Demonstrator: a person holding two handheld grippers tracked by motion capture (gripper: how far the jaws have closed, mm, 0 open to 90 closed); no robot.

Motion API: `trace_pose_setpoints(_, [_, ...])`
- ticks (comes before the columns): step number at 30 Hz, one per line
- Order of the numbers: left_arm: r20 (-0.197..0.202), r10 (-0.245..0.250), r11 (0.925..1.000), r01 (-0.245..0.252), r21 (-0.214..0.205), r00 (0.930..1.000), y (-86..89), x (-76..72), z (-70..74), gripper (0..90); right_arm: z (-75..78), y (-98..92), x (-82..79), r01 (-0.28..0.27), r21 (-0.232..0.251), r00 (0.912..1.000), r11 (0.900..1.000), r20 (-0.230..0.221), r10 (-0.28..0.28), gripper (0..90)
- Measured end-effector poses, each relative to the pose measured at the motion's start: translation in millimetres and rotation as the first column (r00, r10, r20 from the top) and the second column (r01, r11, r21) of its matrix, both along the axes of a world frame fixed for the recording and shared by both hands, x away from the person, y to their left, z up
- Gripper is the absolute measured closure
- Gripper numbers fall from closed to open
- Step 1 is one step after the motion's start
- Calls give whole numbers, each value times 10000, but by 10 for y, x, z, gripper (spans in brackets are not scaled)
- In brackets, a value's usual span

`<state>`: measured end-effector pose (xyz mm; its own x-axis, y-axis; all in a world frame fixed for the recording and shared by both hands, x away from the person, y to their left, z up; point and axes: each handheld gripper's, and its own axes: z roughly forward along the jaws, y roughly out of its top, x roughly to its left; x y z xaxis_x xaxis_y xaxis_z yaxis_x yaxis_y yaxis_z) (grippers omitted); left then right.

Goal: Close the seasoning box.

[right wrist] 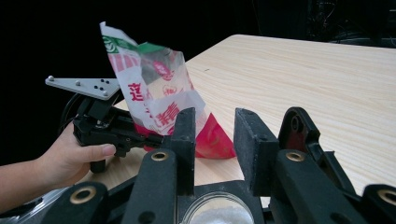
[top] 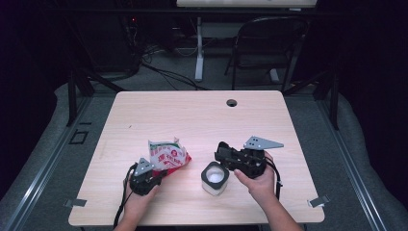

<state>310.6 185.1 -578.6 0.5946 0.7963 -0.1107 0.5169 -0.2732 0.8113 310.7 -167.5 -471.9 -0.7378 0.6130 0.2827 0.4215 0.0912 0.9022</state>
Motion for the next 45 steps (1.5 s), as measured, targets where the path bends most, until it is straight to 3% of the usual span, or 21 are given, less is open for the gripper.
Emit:
trace_pose_setpoints(14, [-163,763,9947,-772,-672,9970,150,50,14,854,50,-50,-24,146,-66,9996,9999,232,-145,690])
trace_pose_setpoints(20, [-582,1559,9785,-1622,-1272,9861,317,88,-11,854,61,-97,-11,315,-48,9992,9995,230,-314,678])
trace_pose_setpoints(25, [-1212,2077,9460,-2309,-2276,9706,429,112,-61,843,49,-127,-13,415,-159,9989,9990,218,-411,674])
trace_pose_setpoints(26, [-1254,2111,9428,-2358,-2356,9694,443,114,-68,840,48,-134,-15,417,-188,9989,9990,223,-412,673])
trace_pose_setpoints(32, [-1332,2341,9363,-2603,-2359,9630,446,117,-71,810,51,-175,-31,579,-164,9981,9982,241,-575,671])
trace_pose_setpoints(37, [-1312,2376,9372,-2627,-2295,9625,446,105,-78,775,63,-202,-33,664,-77,9975,9978,249,-662,663])
trace_pose_setpoints(41, [-1358,2552,9304,-2814,-2349,9573,463,95,-79,720,65,-212,-31,723,-64,9970,9974,279,-721,656])
trace_pose_setpoints(45, [-1268,2608,9277,-2848,-2413,9570,470,91,-80,645,71,-222,-28,811,-13,9963,9967,270,-810,648])
